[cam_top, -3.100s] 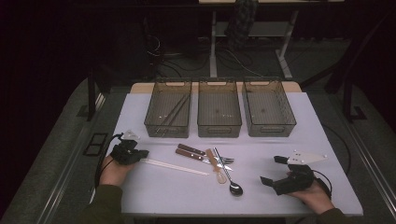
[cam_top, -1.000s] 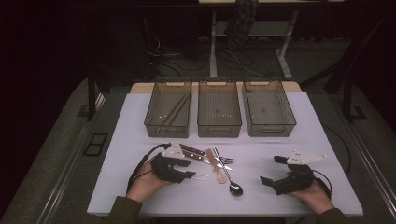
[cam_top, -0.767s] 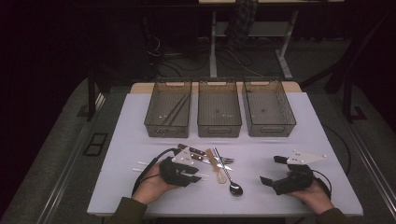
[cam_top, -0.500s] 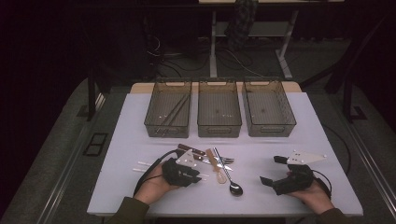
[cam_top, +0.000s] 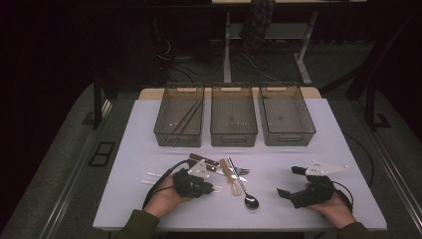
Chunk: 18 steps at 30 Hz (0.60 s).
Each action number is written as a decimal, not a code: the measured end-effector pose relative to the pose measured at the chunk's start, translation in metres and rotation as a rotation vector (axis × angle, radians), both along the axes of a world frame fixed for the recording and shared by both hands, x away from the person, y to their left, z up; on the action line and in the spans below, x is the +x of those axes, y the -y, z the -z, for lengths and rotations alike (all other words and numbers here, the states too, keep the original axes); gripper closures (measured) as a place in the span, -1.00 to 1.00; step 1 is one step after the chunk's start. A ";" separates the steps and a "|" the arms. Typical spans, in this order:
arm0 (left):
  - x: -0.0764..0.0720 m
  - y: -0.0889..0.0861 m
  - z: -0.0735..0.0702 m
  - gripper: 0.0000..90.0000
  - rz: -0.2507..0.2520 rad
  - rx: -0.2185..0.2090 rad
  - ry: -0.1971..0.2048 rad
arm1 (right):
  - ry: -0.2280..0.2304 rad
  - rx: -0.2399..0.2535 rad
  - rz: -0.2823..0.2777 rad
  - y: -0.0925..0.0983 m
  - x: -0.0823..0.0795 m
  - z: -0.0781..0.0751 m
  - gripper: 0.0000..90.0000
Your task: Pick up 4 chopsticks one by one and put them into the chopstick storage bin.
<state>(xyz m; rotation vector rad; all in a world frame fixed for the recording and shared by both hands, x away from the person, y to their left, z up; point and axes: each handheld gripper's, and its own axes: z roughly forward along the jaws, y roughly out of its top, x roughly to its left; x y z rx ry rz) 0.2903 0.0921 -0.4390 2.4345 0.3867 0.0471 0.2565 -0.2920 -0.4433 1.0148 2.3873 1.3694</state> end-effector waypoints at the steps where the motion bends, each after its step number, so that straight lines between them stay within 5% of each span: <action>1: 0.000 0.000 0.000 0.82 0.002 -0.001 -0.002 | 0.000 0.000 -0.001 0.000 0.000 0.000 -0.99; 18: -0.001 0.003 0.000 0.91 0.023 -0.003 -0.031 | 0.000 0.000 -0.003 0.000 0.000 0.000 -0.99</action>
